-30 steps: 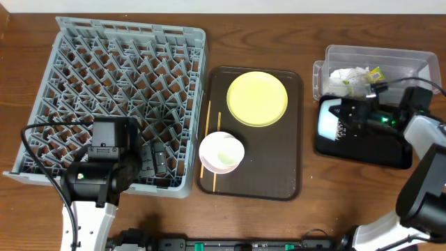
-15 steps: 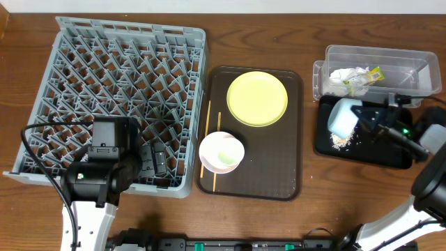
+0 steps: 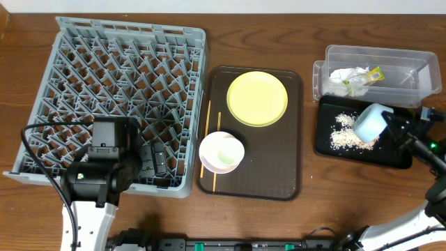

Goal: Sort waste into correct bins and load items into the dishwasher
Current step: 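Lift the blue bowl and tip the rice onto the black tray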

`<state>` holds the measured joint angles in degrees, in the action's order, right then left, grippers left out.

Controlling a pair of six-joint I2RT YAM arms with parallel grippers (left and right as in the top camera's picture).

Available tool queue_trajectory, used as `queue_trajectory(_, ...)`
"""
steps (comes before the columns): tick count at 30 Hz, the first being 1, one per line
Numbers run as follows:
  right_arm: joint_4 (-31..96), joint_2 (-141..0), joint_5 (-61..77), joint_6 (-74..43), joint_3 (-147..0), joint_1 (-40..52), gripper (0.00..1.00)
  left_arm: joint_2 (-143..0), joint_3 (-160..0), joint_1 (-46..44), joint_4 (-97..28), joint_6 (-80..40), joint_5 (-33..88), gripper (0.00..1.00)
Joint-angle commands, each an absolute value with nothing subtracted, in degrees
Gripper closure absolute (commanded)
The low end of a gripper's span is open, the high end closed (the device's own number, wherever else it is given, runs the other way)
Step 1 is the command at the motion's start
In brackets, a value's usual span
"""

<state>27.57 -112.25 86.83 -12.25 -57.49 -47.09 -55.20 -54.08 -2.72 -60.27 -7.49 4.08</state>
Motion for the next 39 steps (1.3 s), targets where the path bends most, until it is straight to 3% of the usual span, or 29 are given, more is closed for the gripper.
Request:
queue_trajectory(1, 27.62, -112.75, 89.43, -16.51, -58.35, -47.97, 0.99, -55.13, -55.20, -2.52, -60.64, -7.57, 3.60, 0.02)
queue_trajectory(17, 25.98, -108.14, 89.43, -23.83, -59.77, -37.08, 0.99, -55.13, -55.20, -2.52, -60.66, -7.57, 3.60, 0.02)
queue_trajectory(31, 25.30, -103.07, 87.96, -27.77, -60.16, -44.47, 0.99, -55.13, -55.20, -2.52, -60.69, -7.55, 3.60, 0.02)
queue_trajectory(39, 25.32, -103.04, 89.25, -27.77, -60.16, -42.44, 0.99, -55.13, -55.20, -2.52, -60.69, -7.57, 3.60, 0.02)
